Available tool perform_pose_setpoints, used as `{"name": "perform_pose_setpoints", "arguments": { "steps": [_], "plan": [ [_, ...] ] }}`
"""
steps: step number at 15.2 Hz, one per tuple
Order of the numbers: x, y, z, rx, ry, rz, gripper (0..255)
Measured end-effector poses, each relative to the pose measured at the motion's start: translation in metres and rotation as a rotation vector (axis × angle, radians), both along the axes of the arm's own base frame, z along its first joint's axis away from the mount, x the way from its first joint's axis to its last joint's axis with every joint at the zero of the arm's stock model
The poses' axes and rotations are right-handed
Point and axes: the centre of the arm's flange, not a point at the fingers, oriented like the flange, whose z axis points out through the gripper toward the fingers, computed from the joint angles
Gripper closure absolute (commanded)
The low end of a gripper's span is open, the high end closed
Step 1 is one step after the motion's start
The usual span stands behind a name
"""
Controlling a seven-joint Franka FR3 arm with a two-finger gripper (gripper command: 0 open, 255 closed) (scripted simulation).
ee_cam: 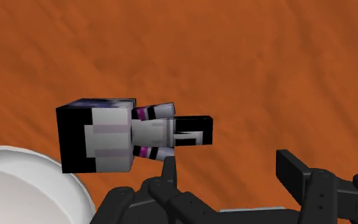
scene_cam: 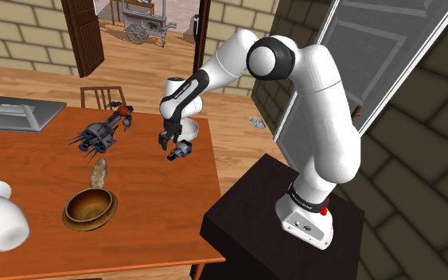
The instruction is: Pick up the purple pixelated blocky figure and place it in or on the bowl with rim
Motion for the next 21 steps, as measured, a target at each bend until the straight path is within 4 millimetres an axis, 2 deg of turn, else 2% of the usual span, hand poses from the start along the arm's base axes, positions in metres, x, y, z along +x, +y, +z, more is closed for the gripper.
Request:
{"name": "perform_pose_setpoints", "arguments": {
  "steps": [4,9,17,21],
  "plan": [
    [0.017,-0.038,-0.013,-0.034,-0.009,-0.181,0],
    [0.028,-0.091,-0.028,-0.076,-0.019,-0.404,0],
    [0.027,-0.099,-0.066,-0.082,-0.02,-0.434,0],
    [0.028,-0.099,-0.069,-0.082,-0.022,-0.435,0]
  ]
}}
